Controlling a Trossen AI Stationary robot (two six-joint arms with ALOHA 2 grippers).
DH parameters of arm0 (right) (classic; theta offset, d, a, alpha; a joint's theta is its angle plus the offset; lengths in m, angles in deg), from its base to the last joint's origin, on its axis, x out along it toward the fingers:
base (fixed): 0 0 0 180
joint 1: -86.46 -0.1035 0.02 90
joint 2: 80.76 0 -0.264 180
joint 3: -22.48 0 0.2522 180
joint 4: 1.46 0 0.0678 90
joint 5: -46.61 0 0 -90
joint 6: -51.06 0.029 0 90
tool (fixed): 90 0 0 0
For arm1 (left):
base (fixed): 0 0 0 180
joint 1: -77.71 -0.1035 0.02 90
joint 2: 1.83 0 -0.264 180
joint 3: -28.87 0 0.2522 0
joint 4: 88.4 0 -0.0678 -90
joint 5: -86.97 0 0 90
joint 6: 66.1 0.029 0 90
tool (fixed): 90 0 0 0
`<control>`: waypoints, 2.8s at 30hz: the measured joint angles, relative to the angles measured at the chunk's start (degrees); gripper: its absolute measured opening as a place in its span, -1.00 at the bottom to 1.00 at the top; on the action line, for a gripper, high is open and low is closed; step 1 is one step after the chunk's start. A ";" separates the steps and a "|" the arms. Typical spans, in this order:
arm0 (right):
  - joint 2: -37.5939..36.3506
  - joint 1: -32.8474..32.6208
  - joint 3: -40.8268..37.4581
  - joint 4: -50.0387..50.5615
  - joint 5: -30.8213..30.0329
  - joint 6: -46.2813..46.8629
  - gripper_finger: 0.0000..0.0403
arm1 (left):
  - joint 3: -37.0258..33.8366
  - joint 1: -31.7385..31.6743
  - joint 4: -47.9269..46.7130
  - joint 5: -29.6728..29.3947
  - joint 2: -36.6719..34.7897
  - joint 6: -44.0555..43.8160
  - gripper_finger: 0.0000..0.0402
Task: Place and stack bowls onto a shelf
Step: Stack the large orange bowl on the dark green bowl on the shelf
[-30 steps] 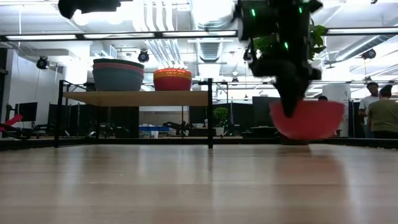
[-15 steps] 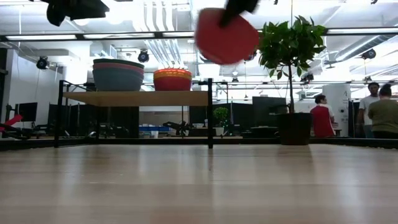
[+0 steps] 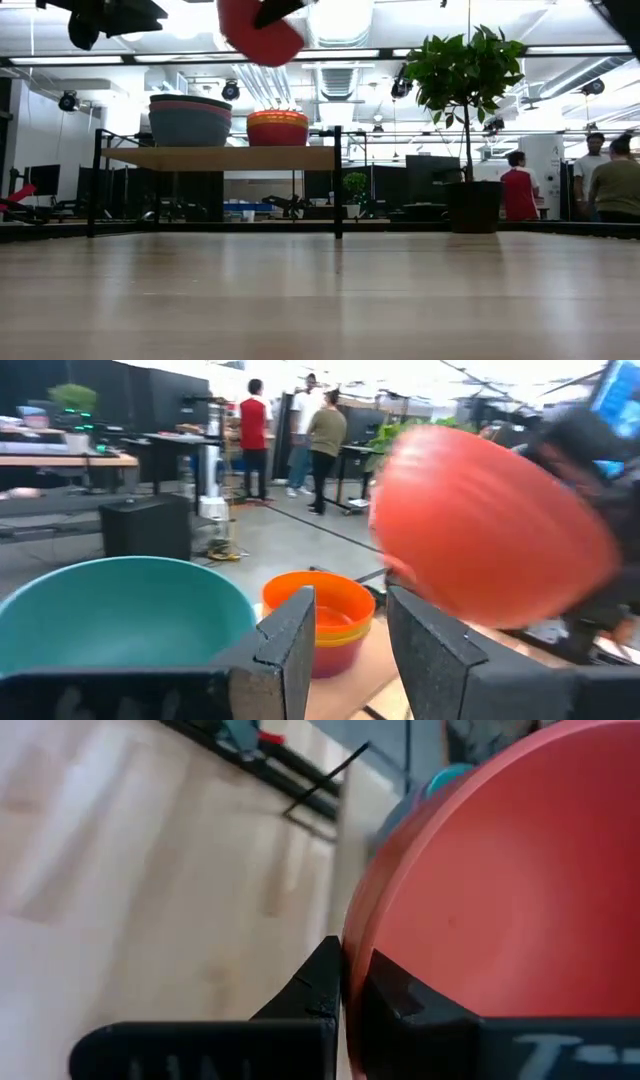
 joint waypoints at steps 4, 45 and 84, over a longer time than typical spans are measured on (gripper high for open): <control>7.42 3.19 9.75 -1.03 0.04 -10.94 -0.96 | 0.05 0.02 -0.01 4.29 -0.57 -0.12 -0.46; 10.75 16.83 -6.11 -47.20 27.09 -7.75 -0.96 | -6.21 0.11 12.55 16.30 -12.48 2.53 -0.46; 13.43 18.79 -6.65 -62.58 27.33 8.83 -0.76 | -7.02 0.11 14.75 29.37 -13.70 3.85 -0.46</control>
